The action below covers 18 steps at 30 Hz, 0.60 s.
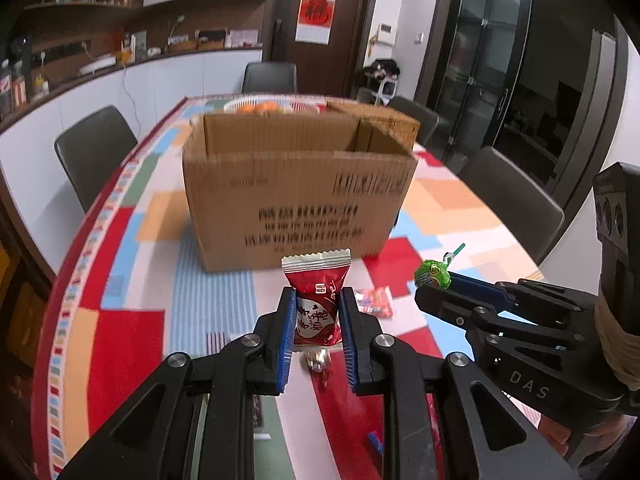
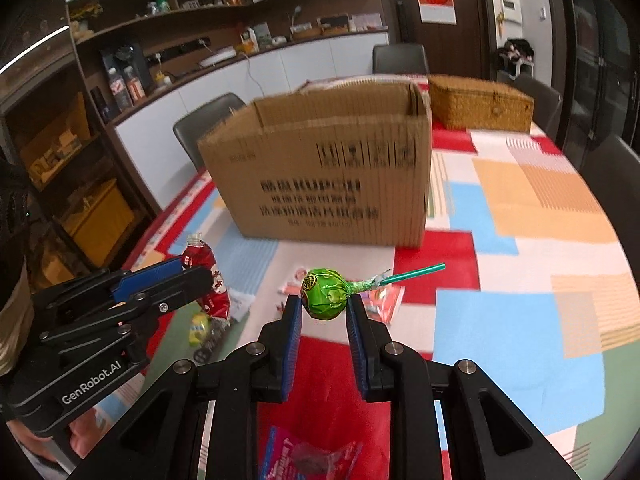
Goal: Organize snacks
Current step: 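Carry both snacks over the box and open both grippers to drop them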
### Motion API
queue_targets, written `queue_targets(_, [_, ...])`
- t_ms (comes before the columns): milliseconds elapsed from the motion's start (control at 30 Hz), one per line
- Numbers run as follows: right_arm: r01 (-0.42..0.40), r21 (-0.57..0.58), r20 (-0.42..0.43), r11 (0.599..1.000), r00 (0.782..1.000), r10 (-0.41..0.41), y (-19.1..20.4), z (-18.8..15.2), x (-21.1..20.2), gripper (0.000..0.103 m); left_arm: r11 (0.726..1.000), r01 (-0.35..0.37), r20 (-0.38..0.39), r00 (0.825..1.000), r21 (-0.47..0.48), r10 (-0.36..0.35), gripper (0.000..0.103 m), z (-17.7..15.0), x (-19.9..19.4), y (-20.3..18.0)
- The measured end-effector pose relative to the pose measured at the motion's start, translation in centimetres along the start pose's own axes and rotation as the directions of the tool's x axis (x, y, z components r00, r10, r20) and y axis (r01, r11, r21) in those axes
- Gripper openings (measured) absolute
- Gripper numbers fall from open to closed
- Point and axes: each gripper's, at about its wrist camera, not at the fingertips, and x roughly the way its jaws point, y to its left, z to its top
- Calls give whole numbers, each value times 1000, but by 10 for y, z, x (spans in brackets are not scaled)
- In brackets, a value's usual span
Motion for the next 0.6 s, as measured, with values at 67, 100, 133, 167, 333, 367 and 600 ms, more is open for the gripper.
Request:
queue_targets(67, [-3,-7,30,1000,1000,3,2,8,-7,24,1000,-4,27,1000,7,4,22,8,-6,0])
queue_targets(100, [-5,-10,40,1000,999,5,3,11,-9,24,1000,-7,41,999,10,7,22,12,-9,0])
queue_targets(133, [-6,-15,51,1000,999,7,4,14,-11,24,1000,-12,60,998,13,11,22,17,-12,-1])
queue_targets(167, [-6,-20,64,1000,998,7,5,18,-13,24,1000,-17,75,997,16,16,22,20,-15,-1])
queue_targets(333, [-17,-33,117,999,993,21,9,37,-21,24,999,-37,132,991,30,33,22,44,-25,0])
queue_targets(367, [-18,-34,126,999,992,22,10,40,-22,24,999,-39,143,989,31,34,22,48,-27,0])
queue_targets(600, [-22,-53,195,998,980,31,15,72,-27,24,997,-67,202,978,37,58,22,79,-37,5])
